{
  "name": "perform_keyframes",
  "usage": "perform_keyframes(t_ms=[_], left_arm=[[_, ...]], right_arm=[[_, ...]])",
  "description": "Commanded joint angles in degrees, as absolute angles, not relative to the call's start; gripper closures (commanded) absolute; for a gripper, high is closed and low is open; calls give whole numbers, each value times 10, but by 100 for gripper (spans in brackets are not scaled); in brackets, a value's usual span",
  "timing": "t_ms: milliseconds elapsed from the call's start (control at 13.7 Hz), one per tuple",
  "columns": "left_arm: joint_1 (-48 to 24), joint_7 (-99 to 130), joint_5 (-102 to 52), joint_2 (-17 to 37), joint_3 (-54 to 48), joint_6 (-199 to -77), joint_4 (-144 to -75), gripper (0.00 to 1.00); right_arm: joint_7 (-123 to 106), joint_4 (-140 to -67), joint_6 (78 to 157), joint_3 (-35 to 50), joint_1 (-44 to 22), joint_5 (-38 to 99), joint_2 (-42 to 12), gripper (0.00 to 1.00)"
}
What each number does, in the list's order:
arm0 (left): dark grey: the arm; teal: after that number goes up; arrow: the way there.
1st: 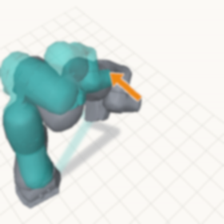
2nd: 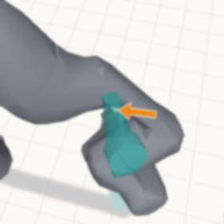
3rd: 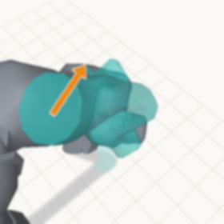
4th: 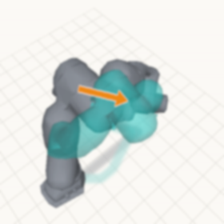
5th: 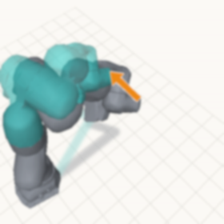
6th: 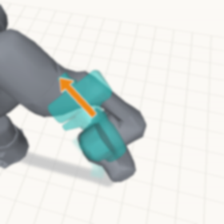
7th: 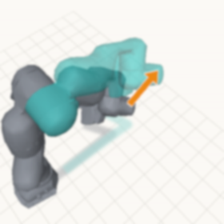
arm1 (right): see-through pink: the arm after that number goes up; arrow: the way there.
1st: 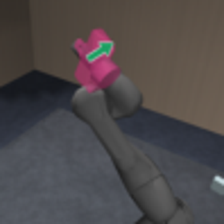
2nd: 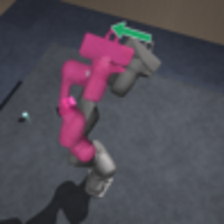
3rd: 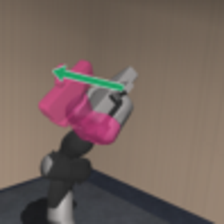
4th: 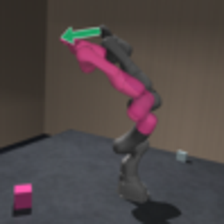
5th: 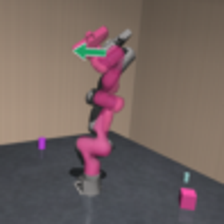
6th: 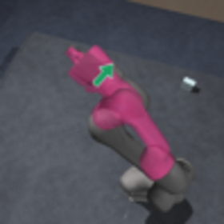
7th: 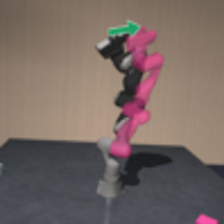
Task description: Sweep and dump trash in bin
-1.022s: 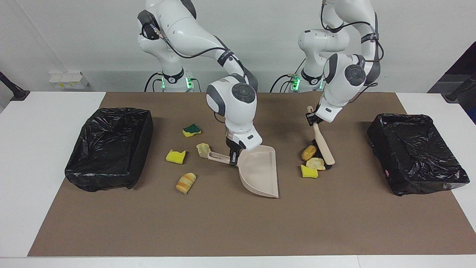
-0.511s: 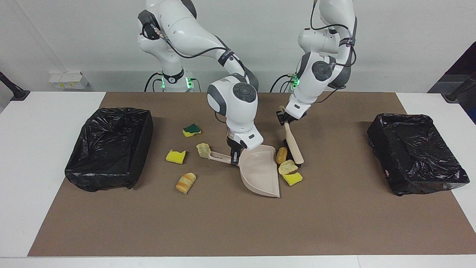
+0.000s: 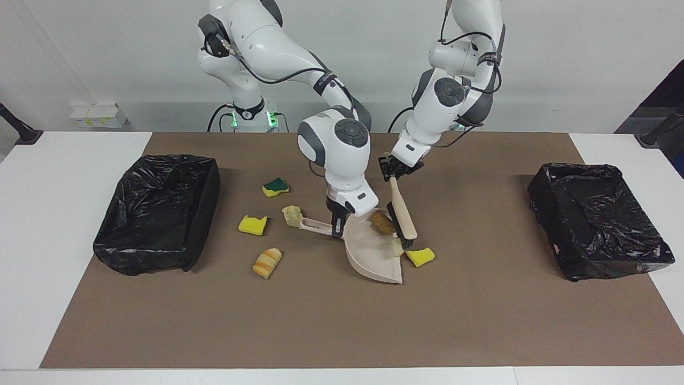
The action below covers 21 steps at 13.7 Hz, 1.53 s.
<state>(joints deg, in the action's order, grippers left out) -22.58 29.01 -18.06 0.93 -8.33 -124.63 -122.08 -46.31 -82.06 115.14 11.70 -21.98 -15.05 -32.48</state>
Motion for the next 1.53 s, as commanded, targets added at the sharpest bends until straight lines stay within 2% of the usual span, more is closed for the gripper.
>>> perform_keyframes(t_ms=[0,219,365,511,730,949,1460], left_arm=[[-192,286,-201,11,-82,-1213,-1191,100],[-134,232,-168,6,-76,-1125,-1158,100],[-99,118,-82,11,-76,-1125,-1154,100],[-82,58,-71,31,-76,-1138,-1159,100],[-92,62,-71,54,-77,-1176,-1178,100],[-131,68,-74,51,-78,-1177,-1209,100],[-217,126,-99,40,-82,-1132,-1205,100]], right_arm=[[-474,-829,1169,124,-216,-157,-323,100],[-474,-830,1169,124,-216,-157,-323,100],[-474,-830,1169,124,-216,-157,-323,100],[-474,-831,1172,124,-216,-157,-323,100],[-475,-832,1172,124,-216,-157,-323,100],[-478,-832,1172,124,-215,-158,-323,100],[-474,-832,1172,124,-219,-157,-338,100]])
